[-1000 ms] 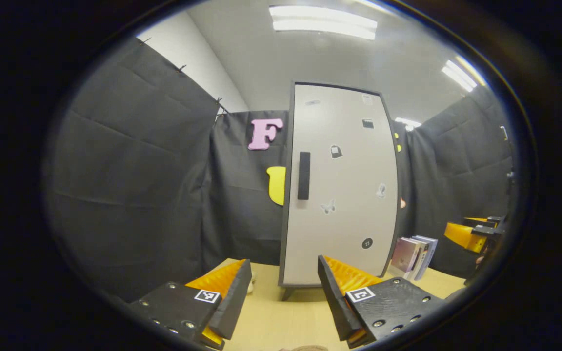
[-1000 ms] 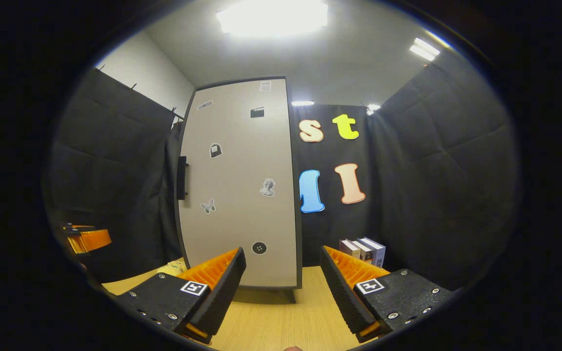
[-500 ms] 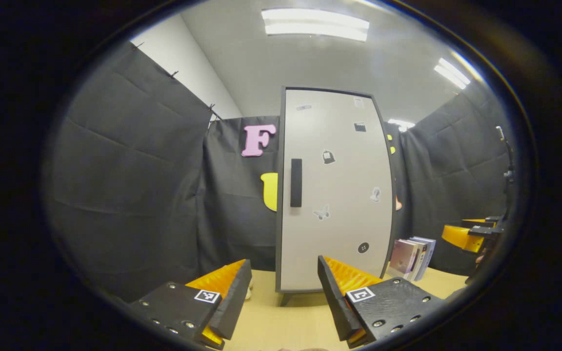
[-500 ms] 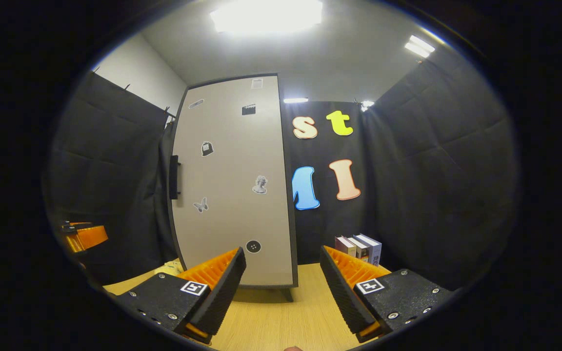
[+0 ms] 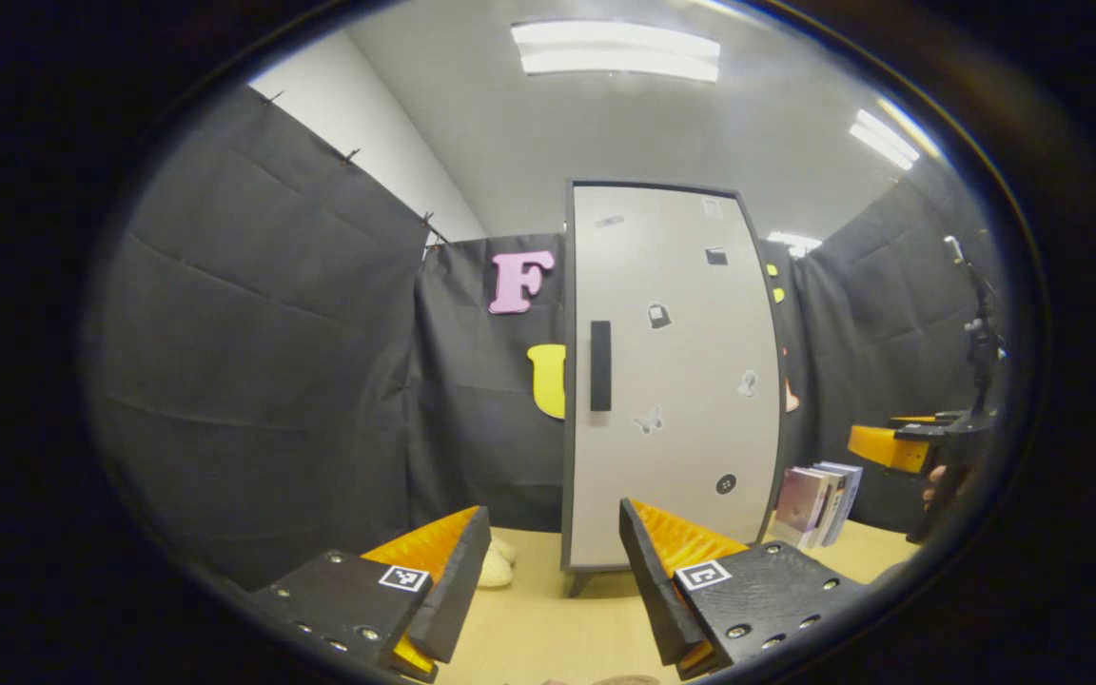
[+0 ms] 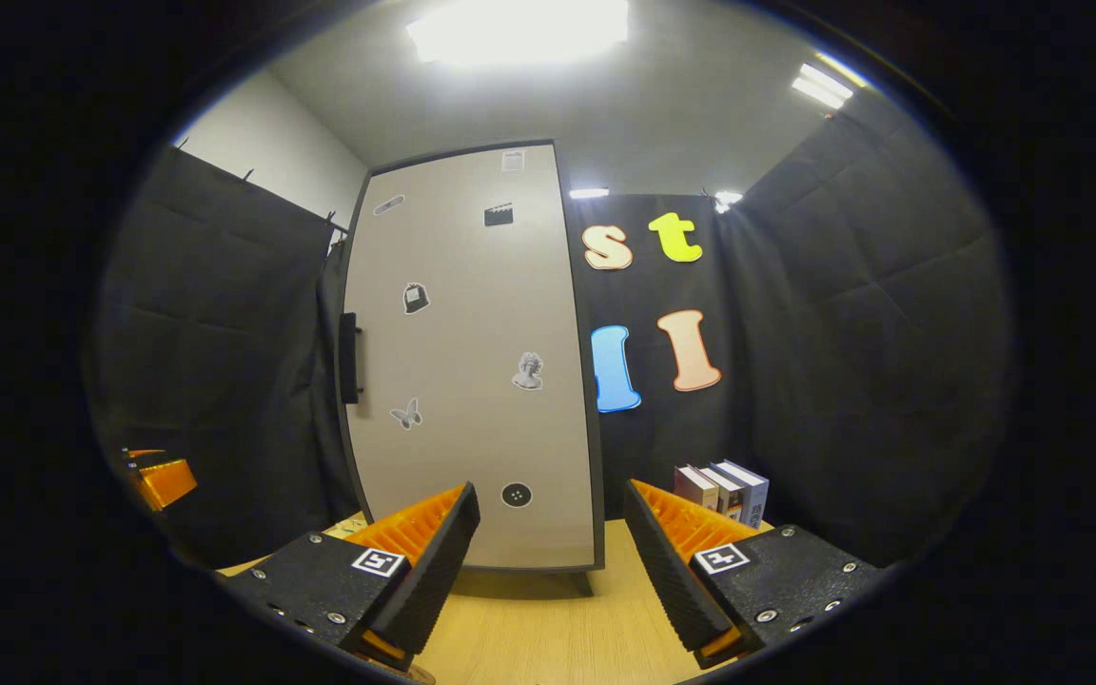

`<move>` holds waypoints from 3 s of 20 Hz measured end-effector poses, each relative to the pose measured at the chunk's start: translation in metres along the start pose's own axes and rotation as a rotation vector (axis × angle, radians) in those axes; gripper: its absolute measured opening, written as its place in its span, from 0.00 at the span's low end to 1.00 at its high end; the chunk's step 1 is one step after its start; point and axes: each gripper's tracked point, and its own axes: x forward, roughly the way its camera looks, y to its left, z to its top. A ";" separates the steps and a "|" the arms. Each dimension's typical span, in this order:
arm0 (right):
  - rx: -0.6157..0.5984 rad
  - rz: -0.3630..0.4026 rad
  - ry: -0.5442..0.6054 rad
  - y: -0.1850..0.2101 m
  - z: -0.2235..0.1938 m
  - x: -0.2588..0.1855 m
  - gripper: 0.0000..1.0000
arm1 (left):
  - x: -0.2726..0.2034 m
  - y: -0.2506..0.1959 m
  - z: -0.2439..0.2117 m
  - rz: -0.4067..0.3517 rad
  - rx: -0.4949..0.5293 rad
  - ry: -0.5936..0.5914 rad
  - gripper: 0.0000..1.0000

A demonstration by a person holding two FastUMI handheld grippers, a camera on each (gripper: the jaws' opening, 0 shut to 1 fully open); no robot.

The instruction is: Open the cabinet door with the right hand, grasp the bottle in the cabinet with the left hand and place it on the coaster, then close the cabinet door with the right hand.

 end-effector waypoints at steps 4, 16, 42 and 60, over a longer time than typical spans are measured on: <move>0.032 0.049 -0.007 0.027 0.013 0.019 0.94 | -0.018 0.030 0.001 0.061 0.009 0.005 0.78; 0.013 0.216 -0.050 0.134 0.049 0.084 0.94 | -0.064 0.118 0.000 0.239 0.044 0.022 0.78; -0.049 0.203 0.080 0.281 0.054 0.233 0.64 | -0.111 0.223 -0.025 0.416 0.029 0.065 0.75; -0.046 0.228 0.139 0.283 0.052 0.232 0.19 | -0.083 0.194 -0.026 0.322 -0.009 0.038 0.75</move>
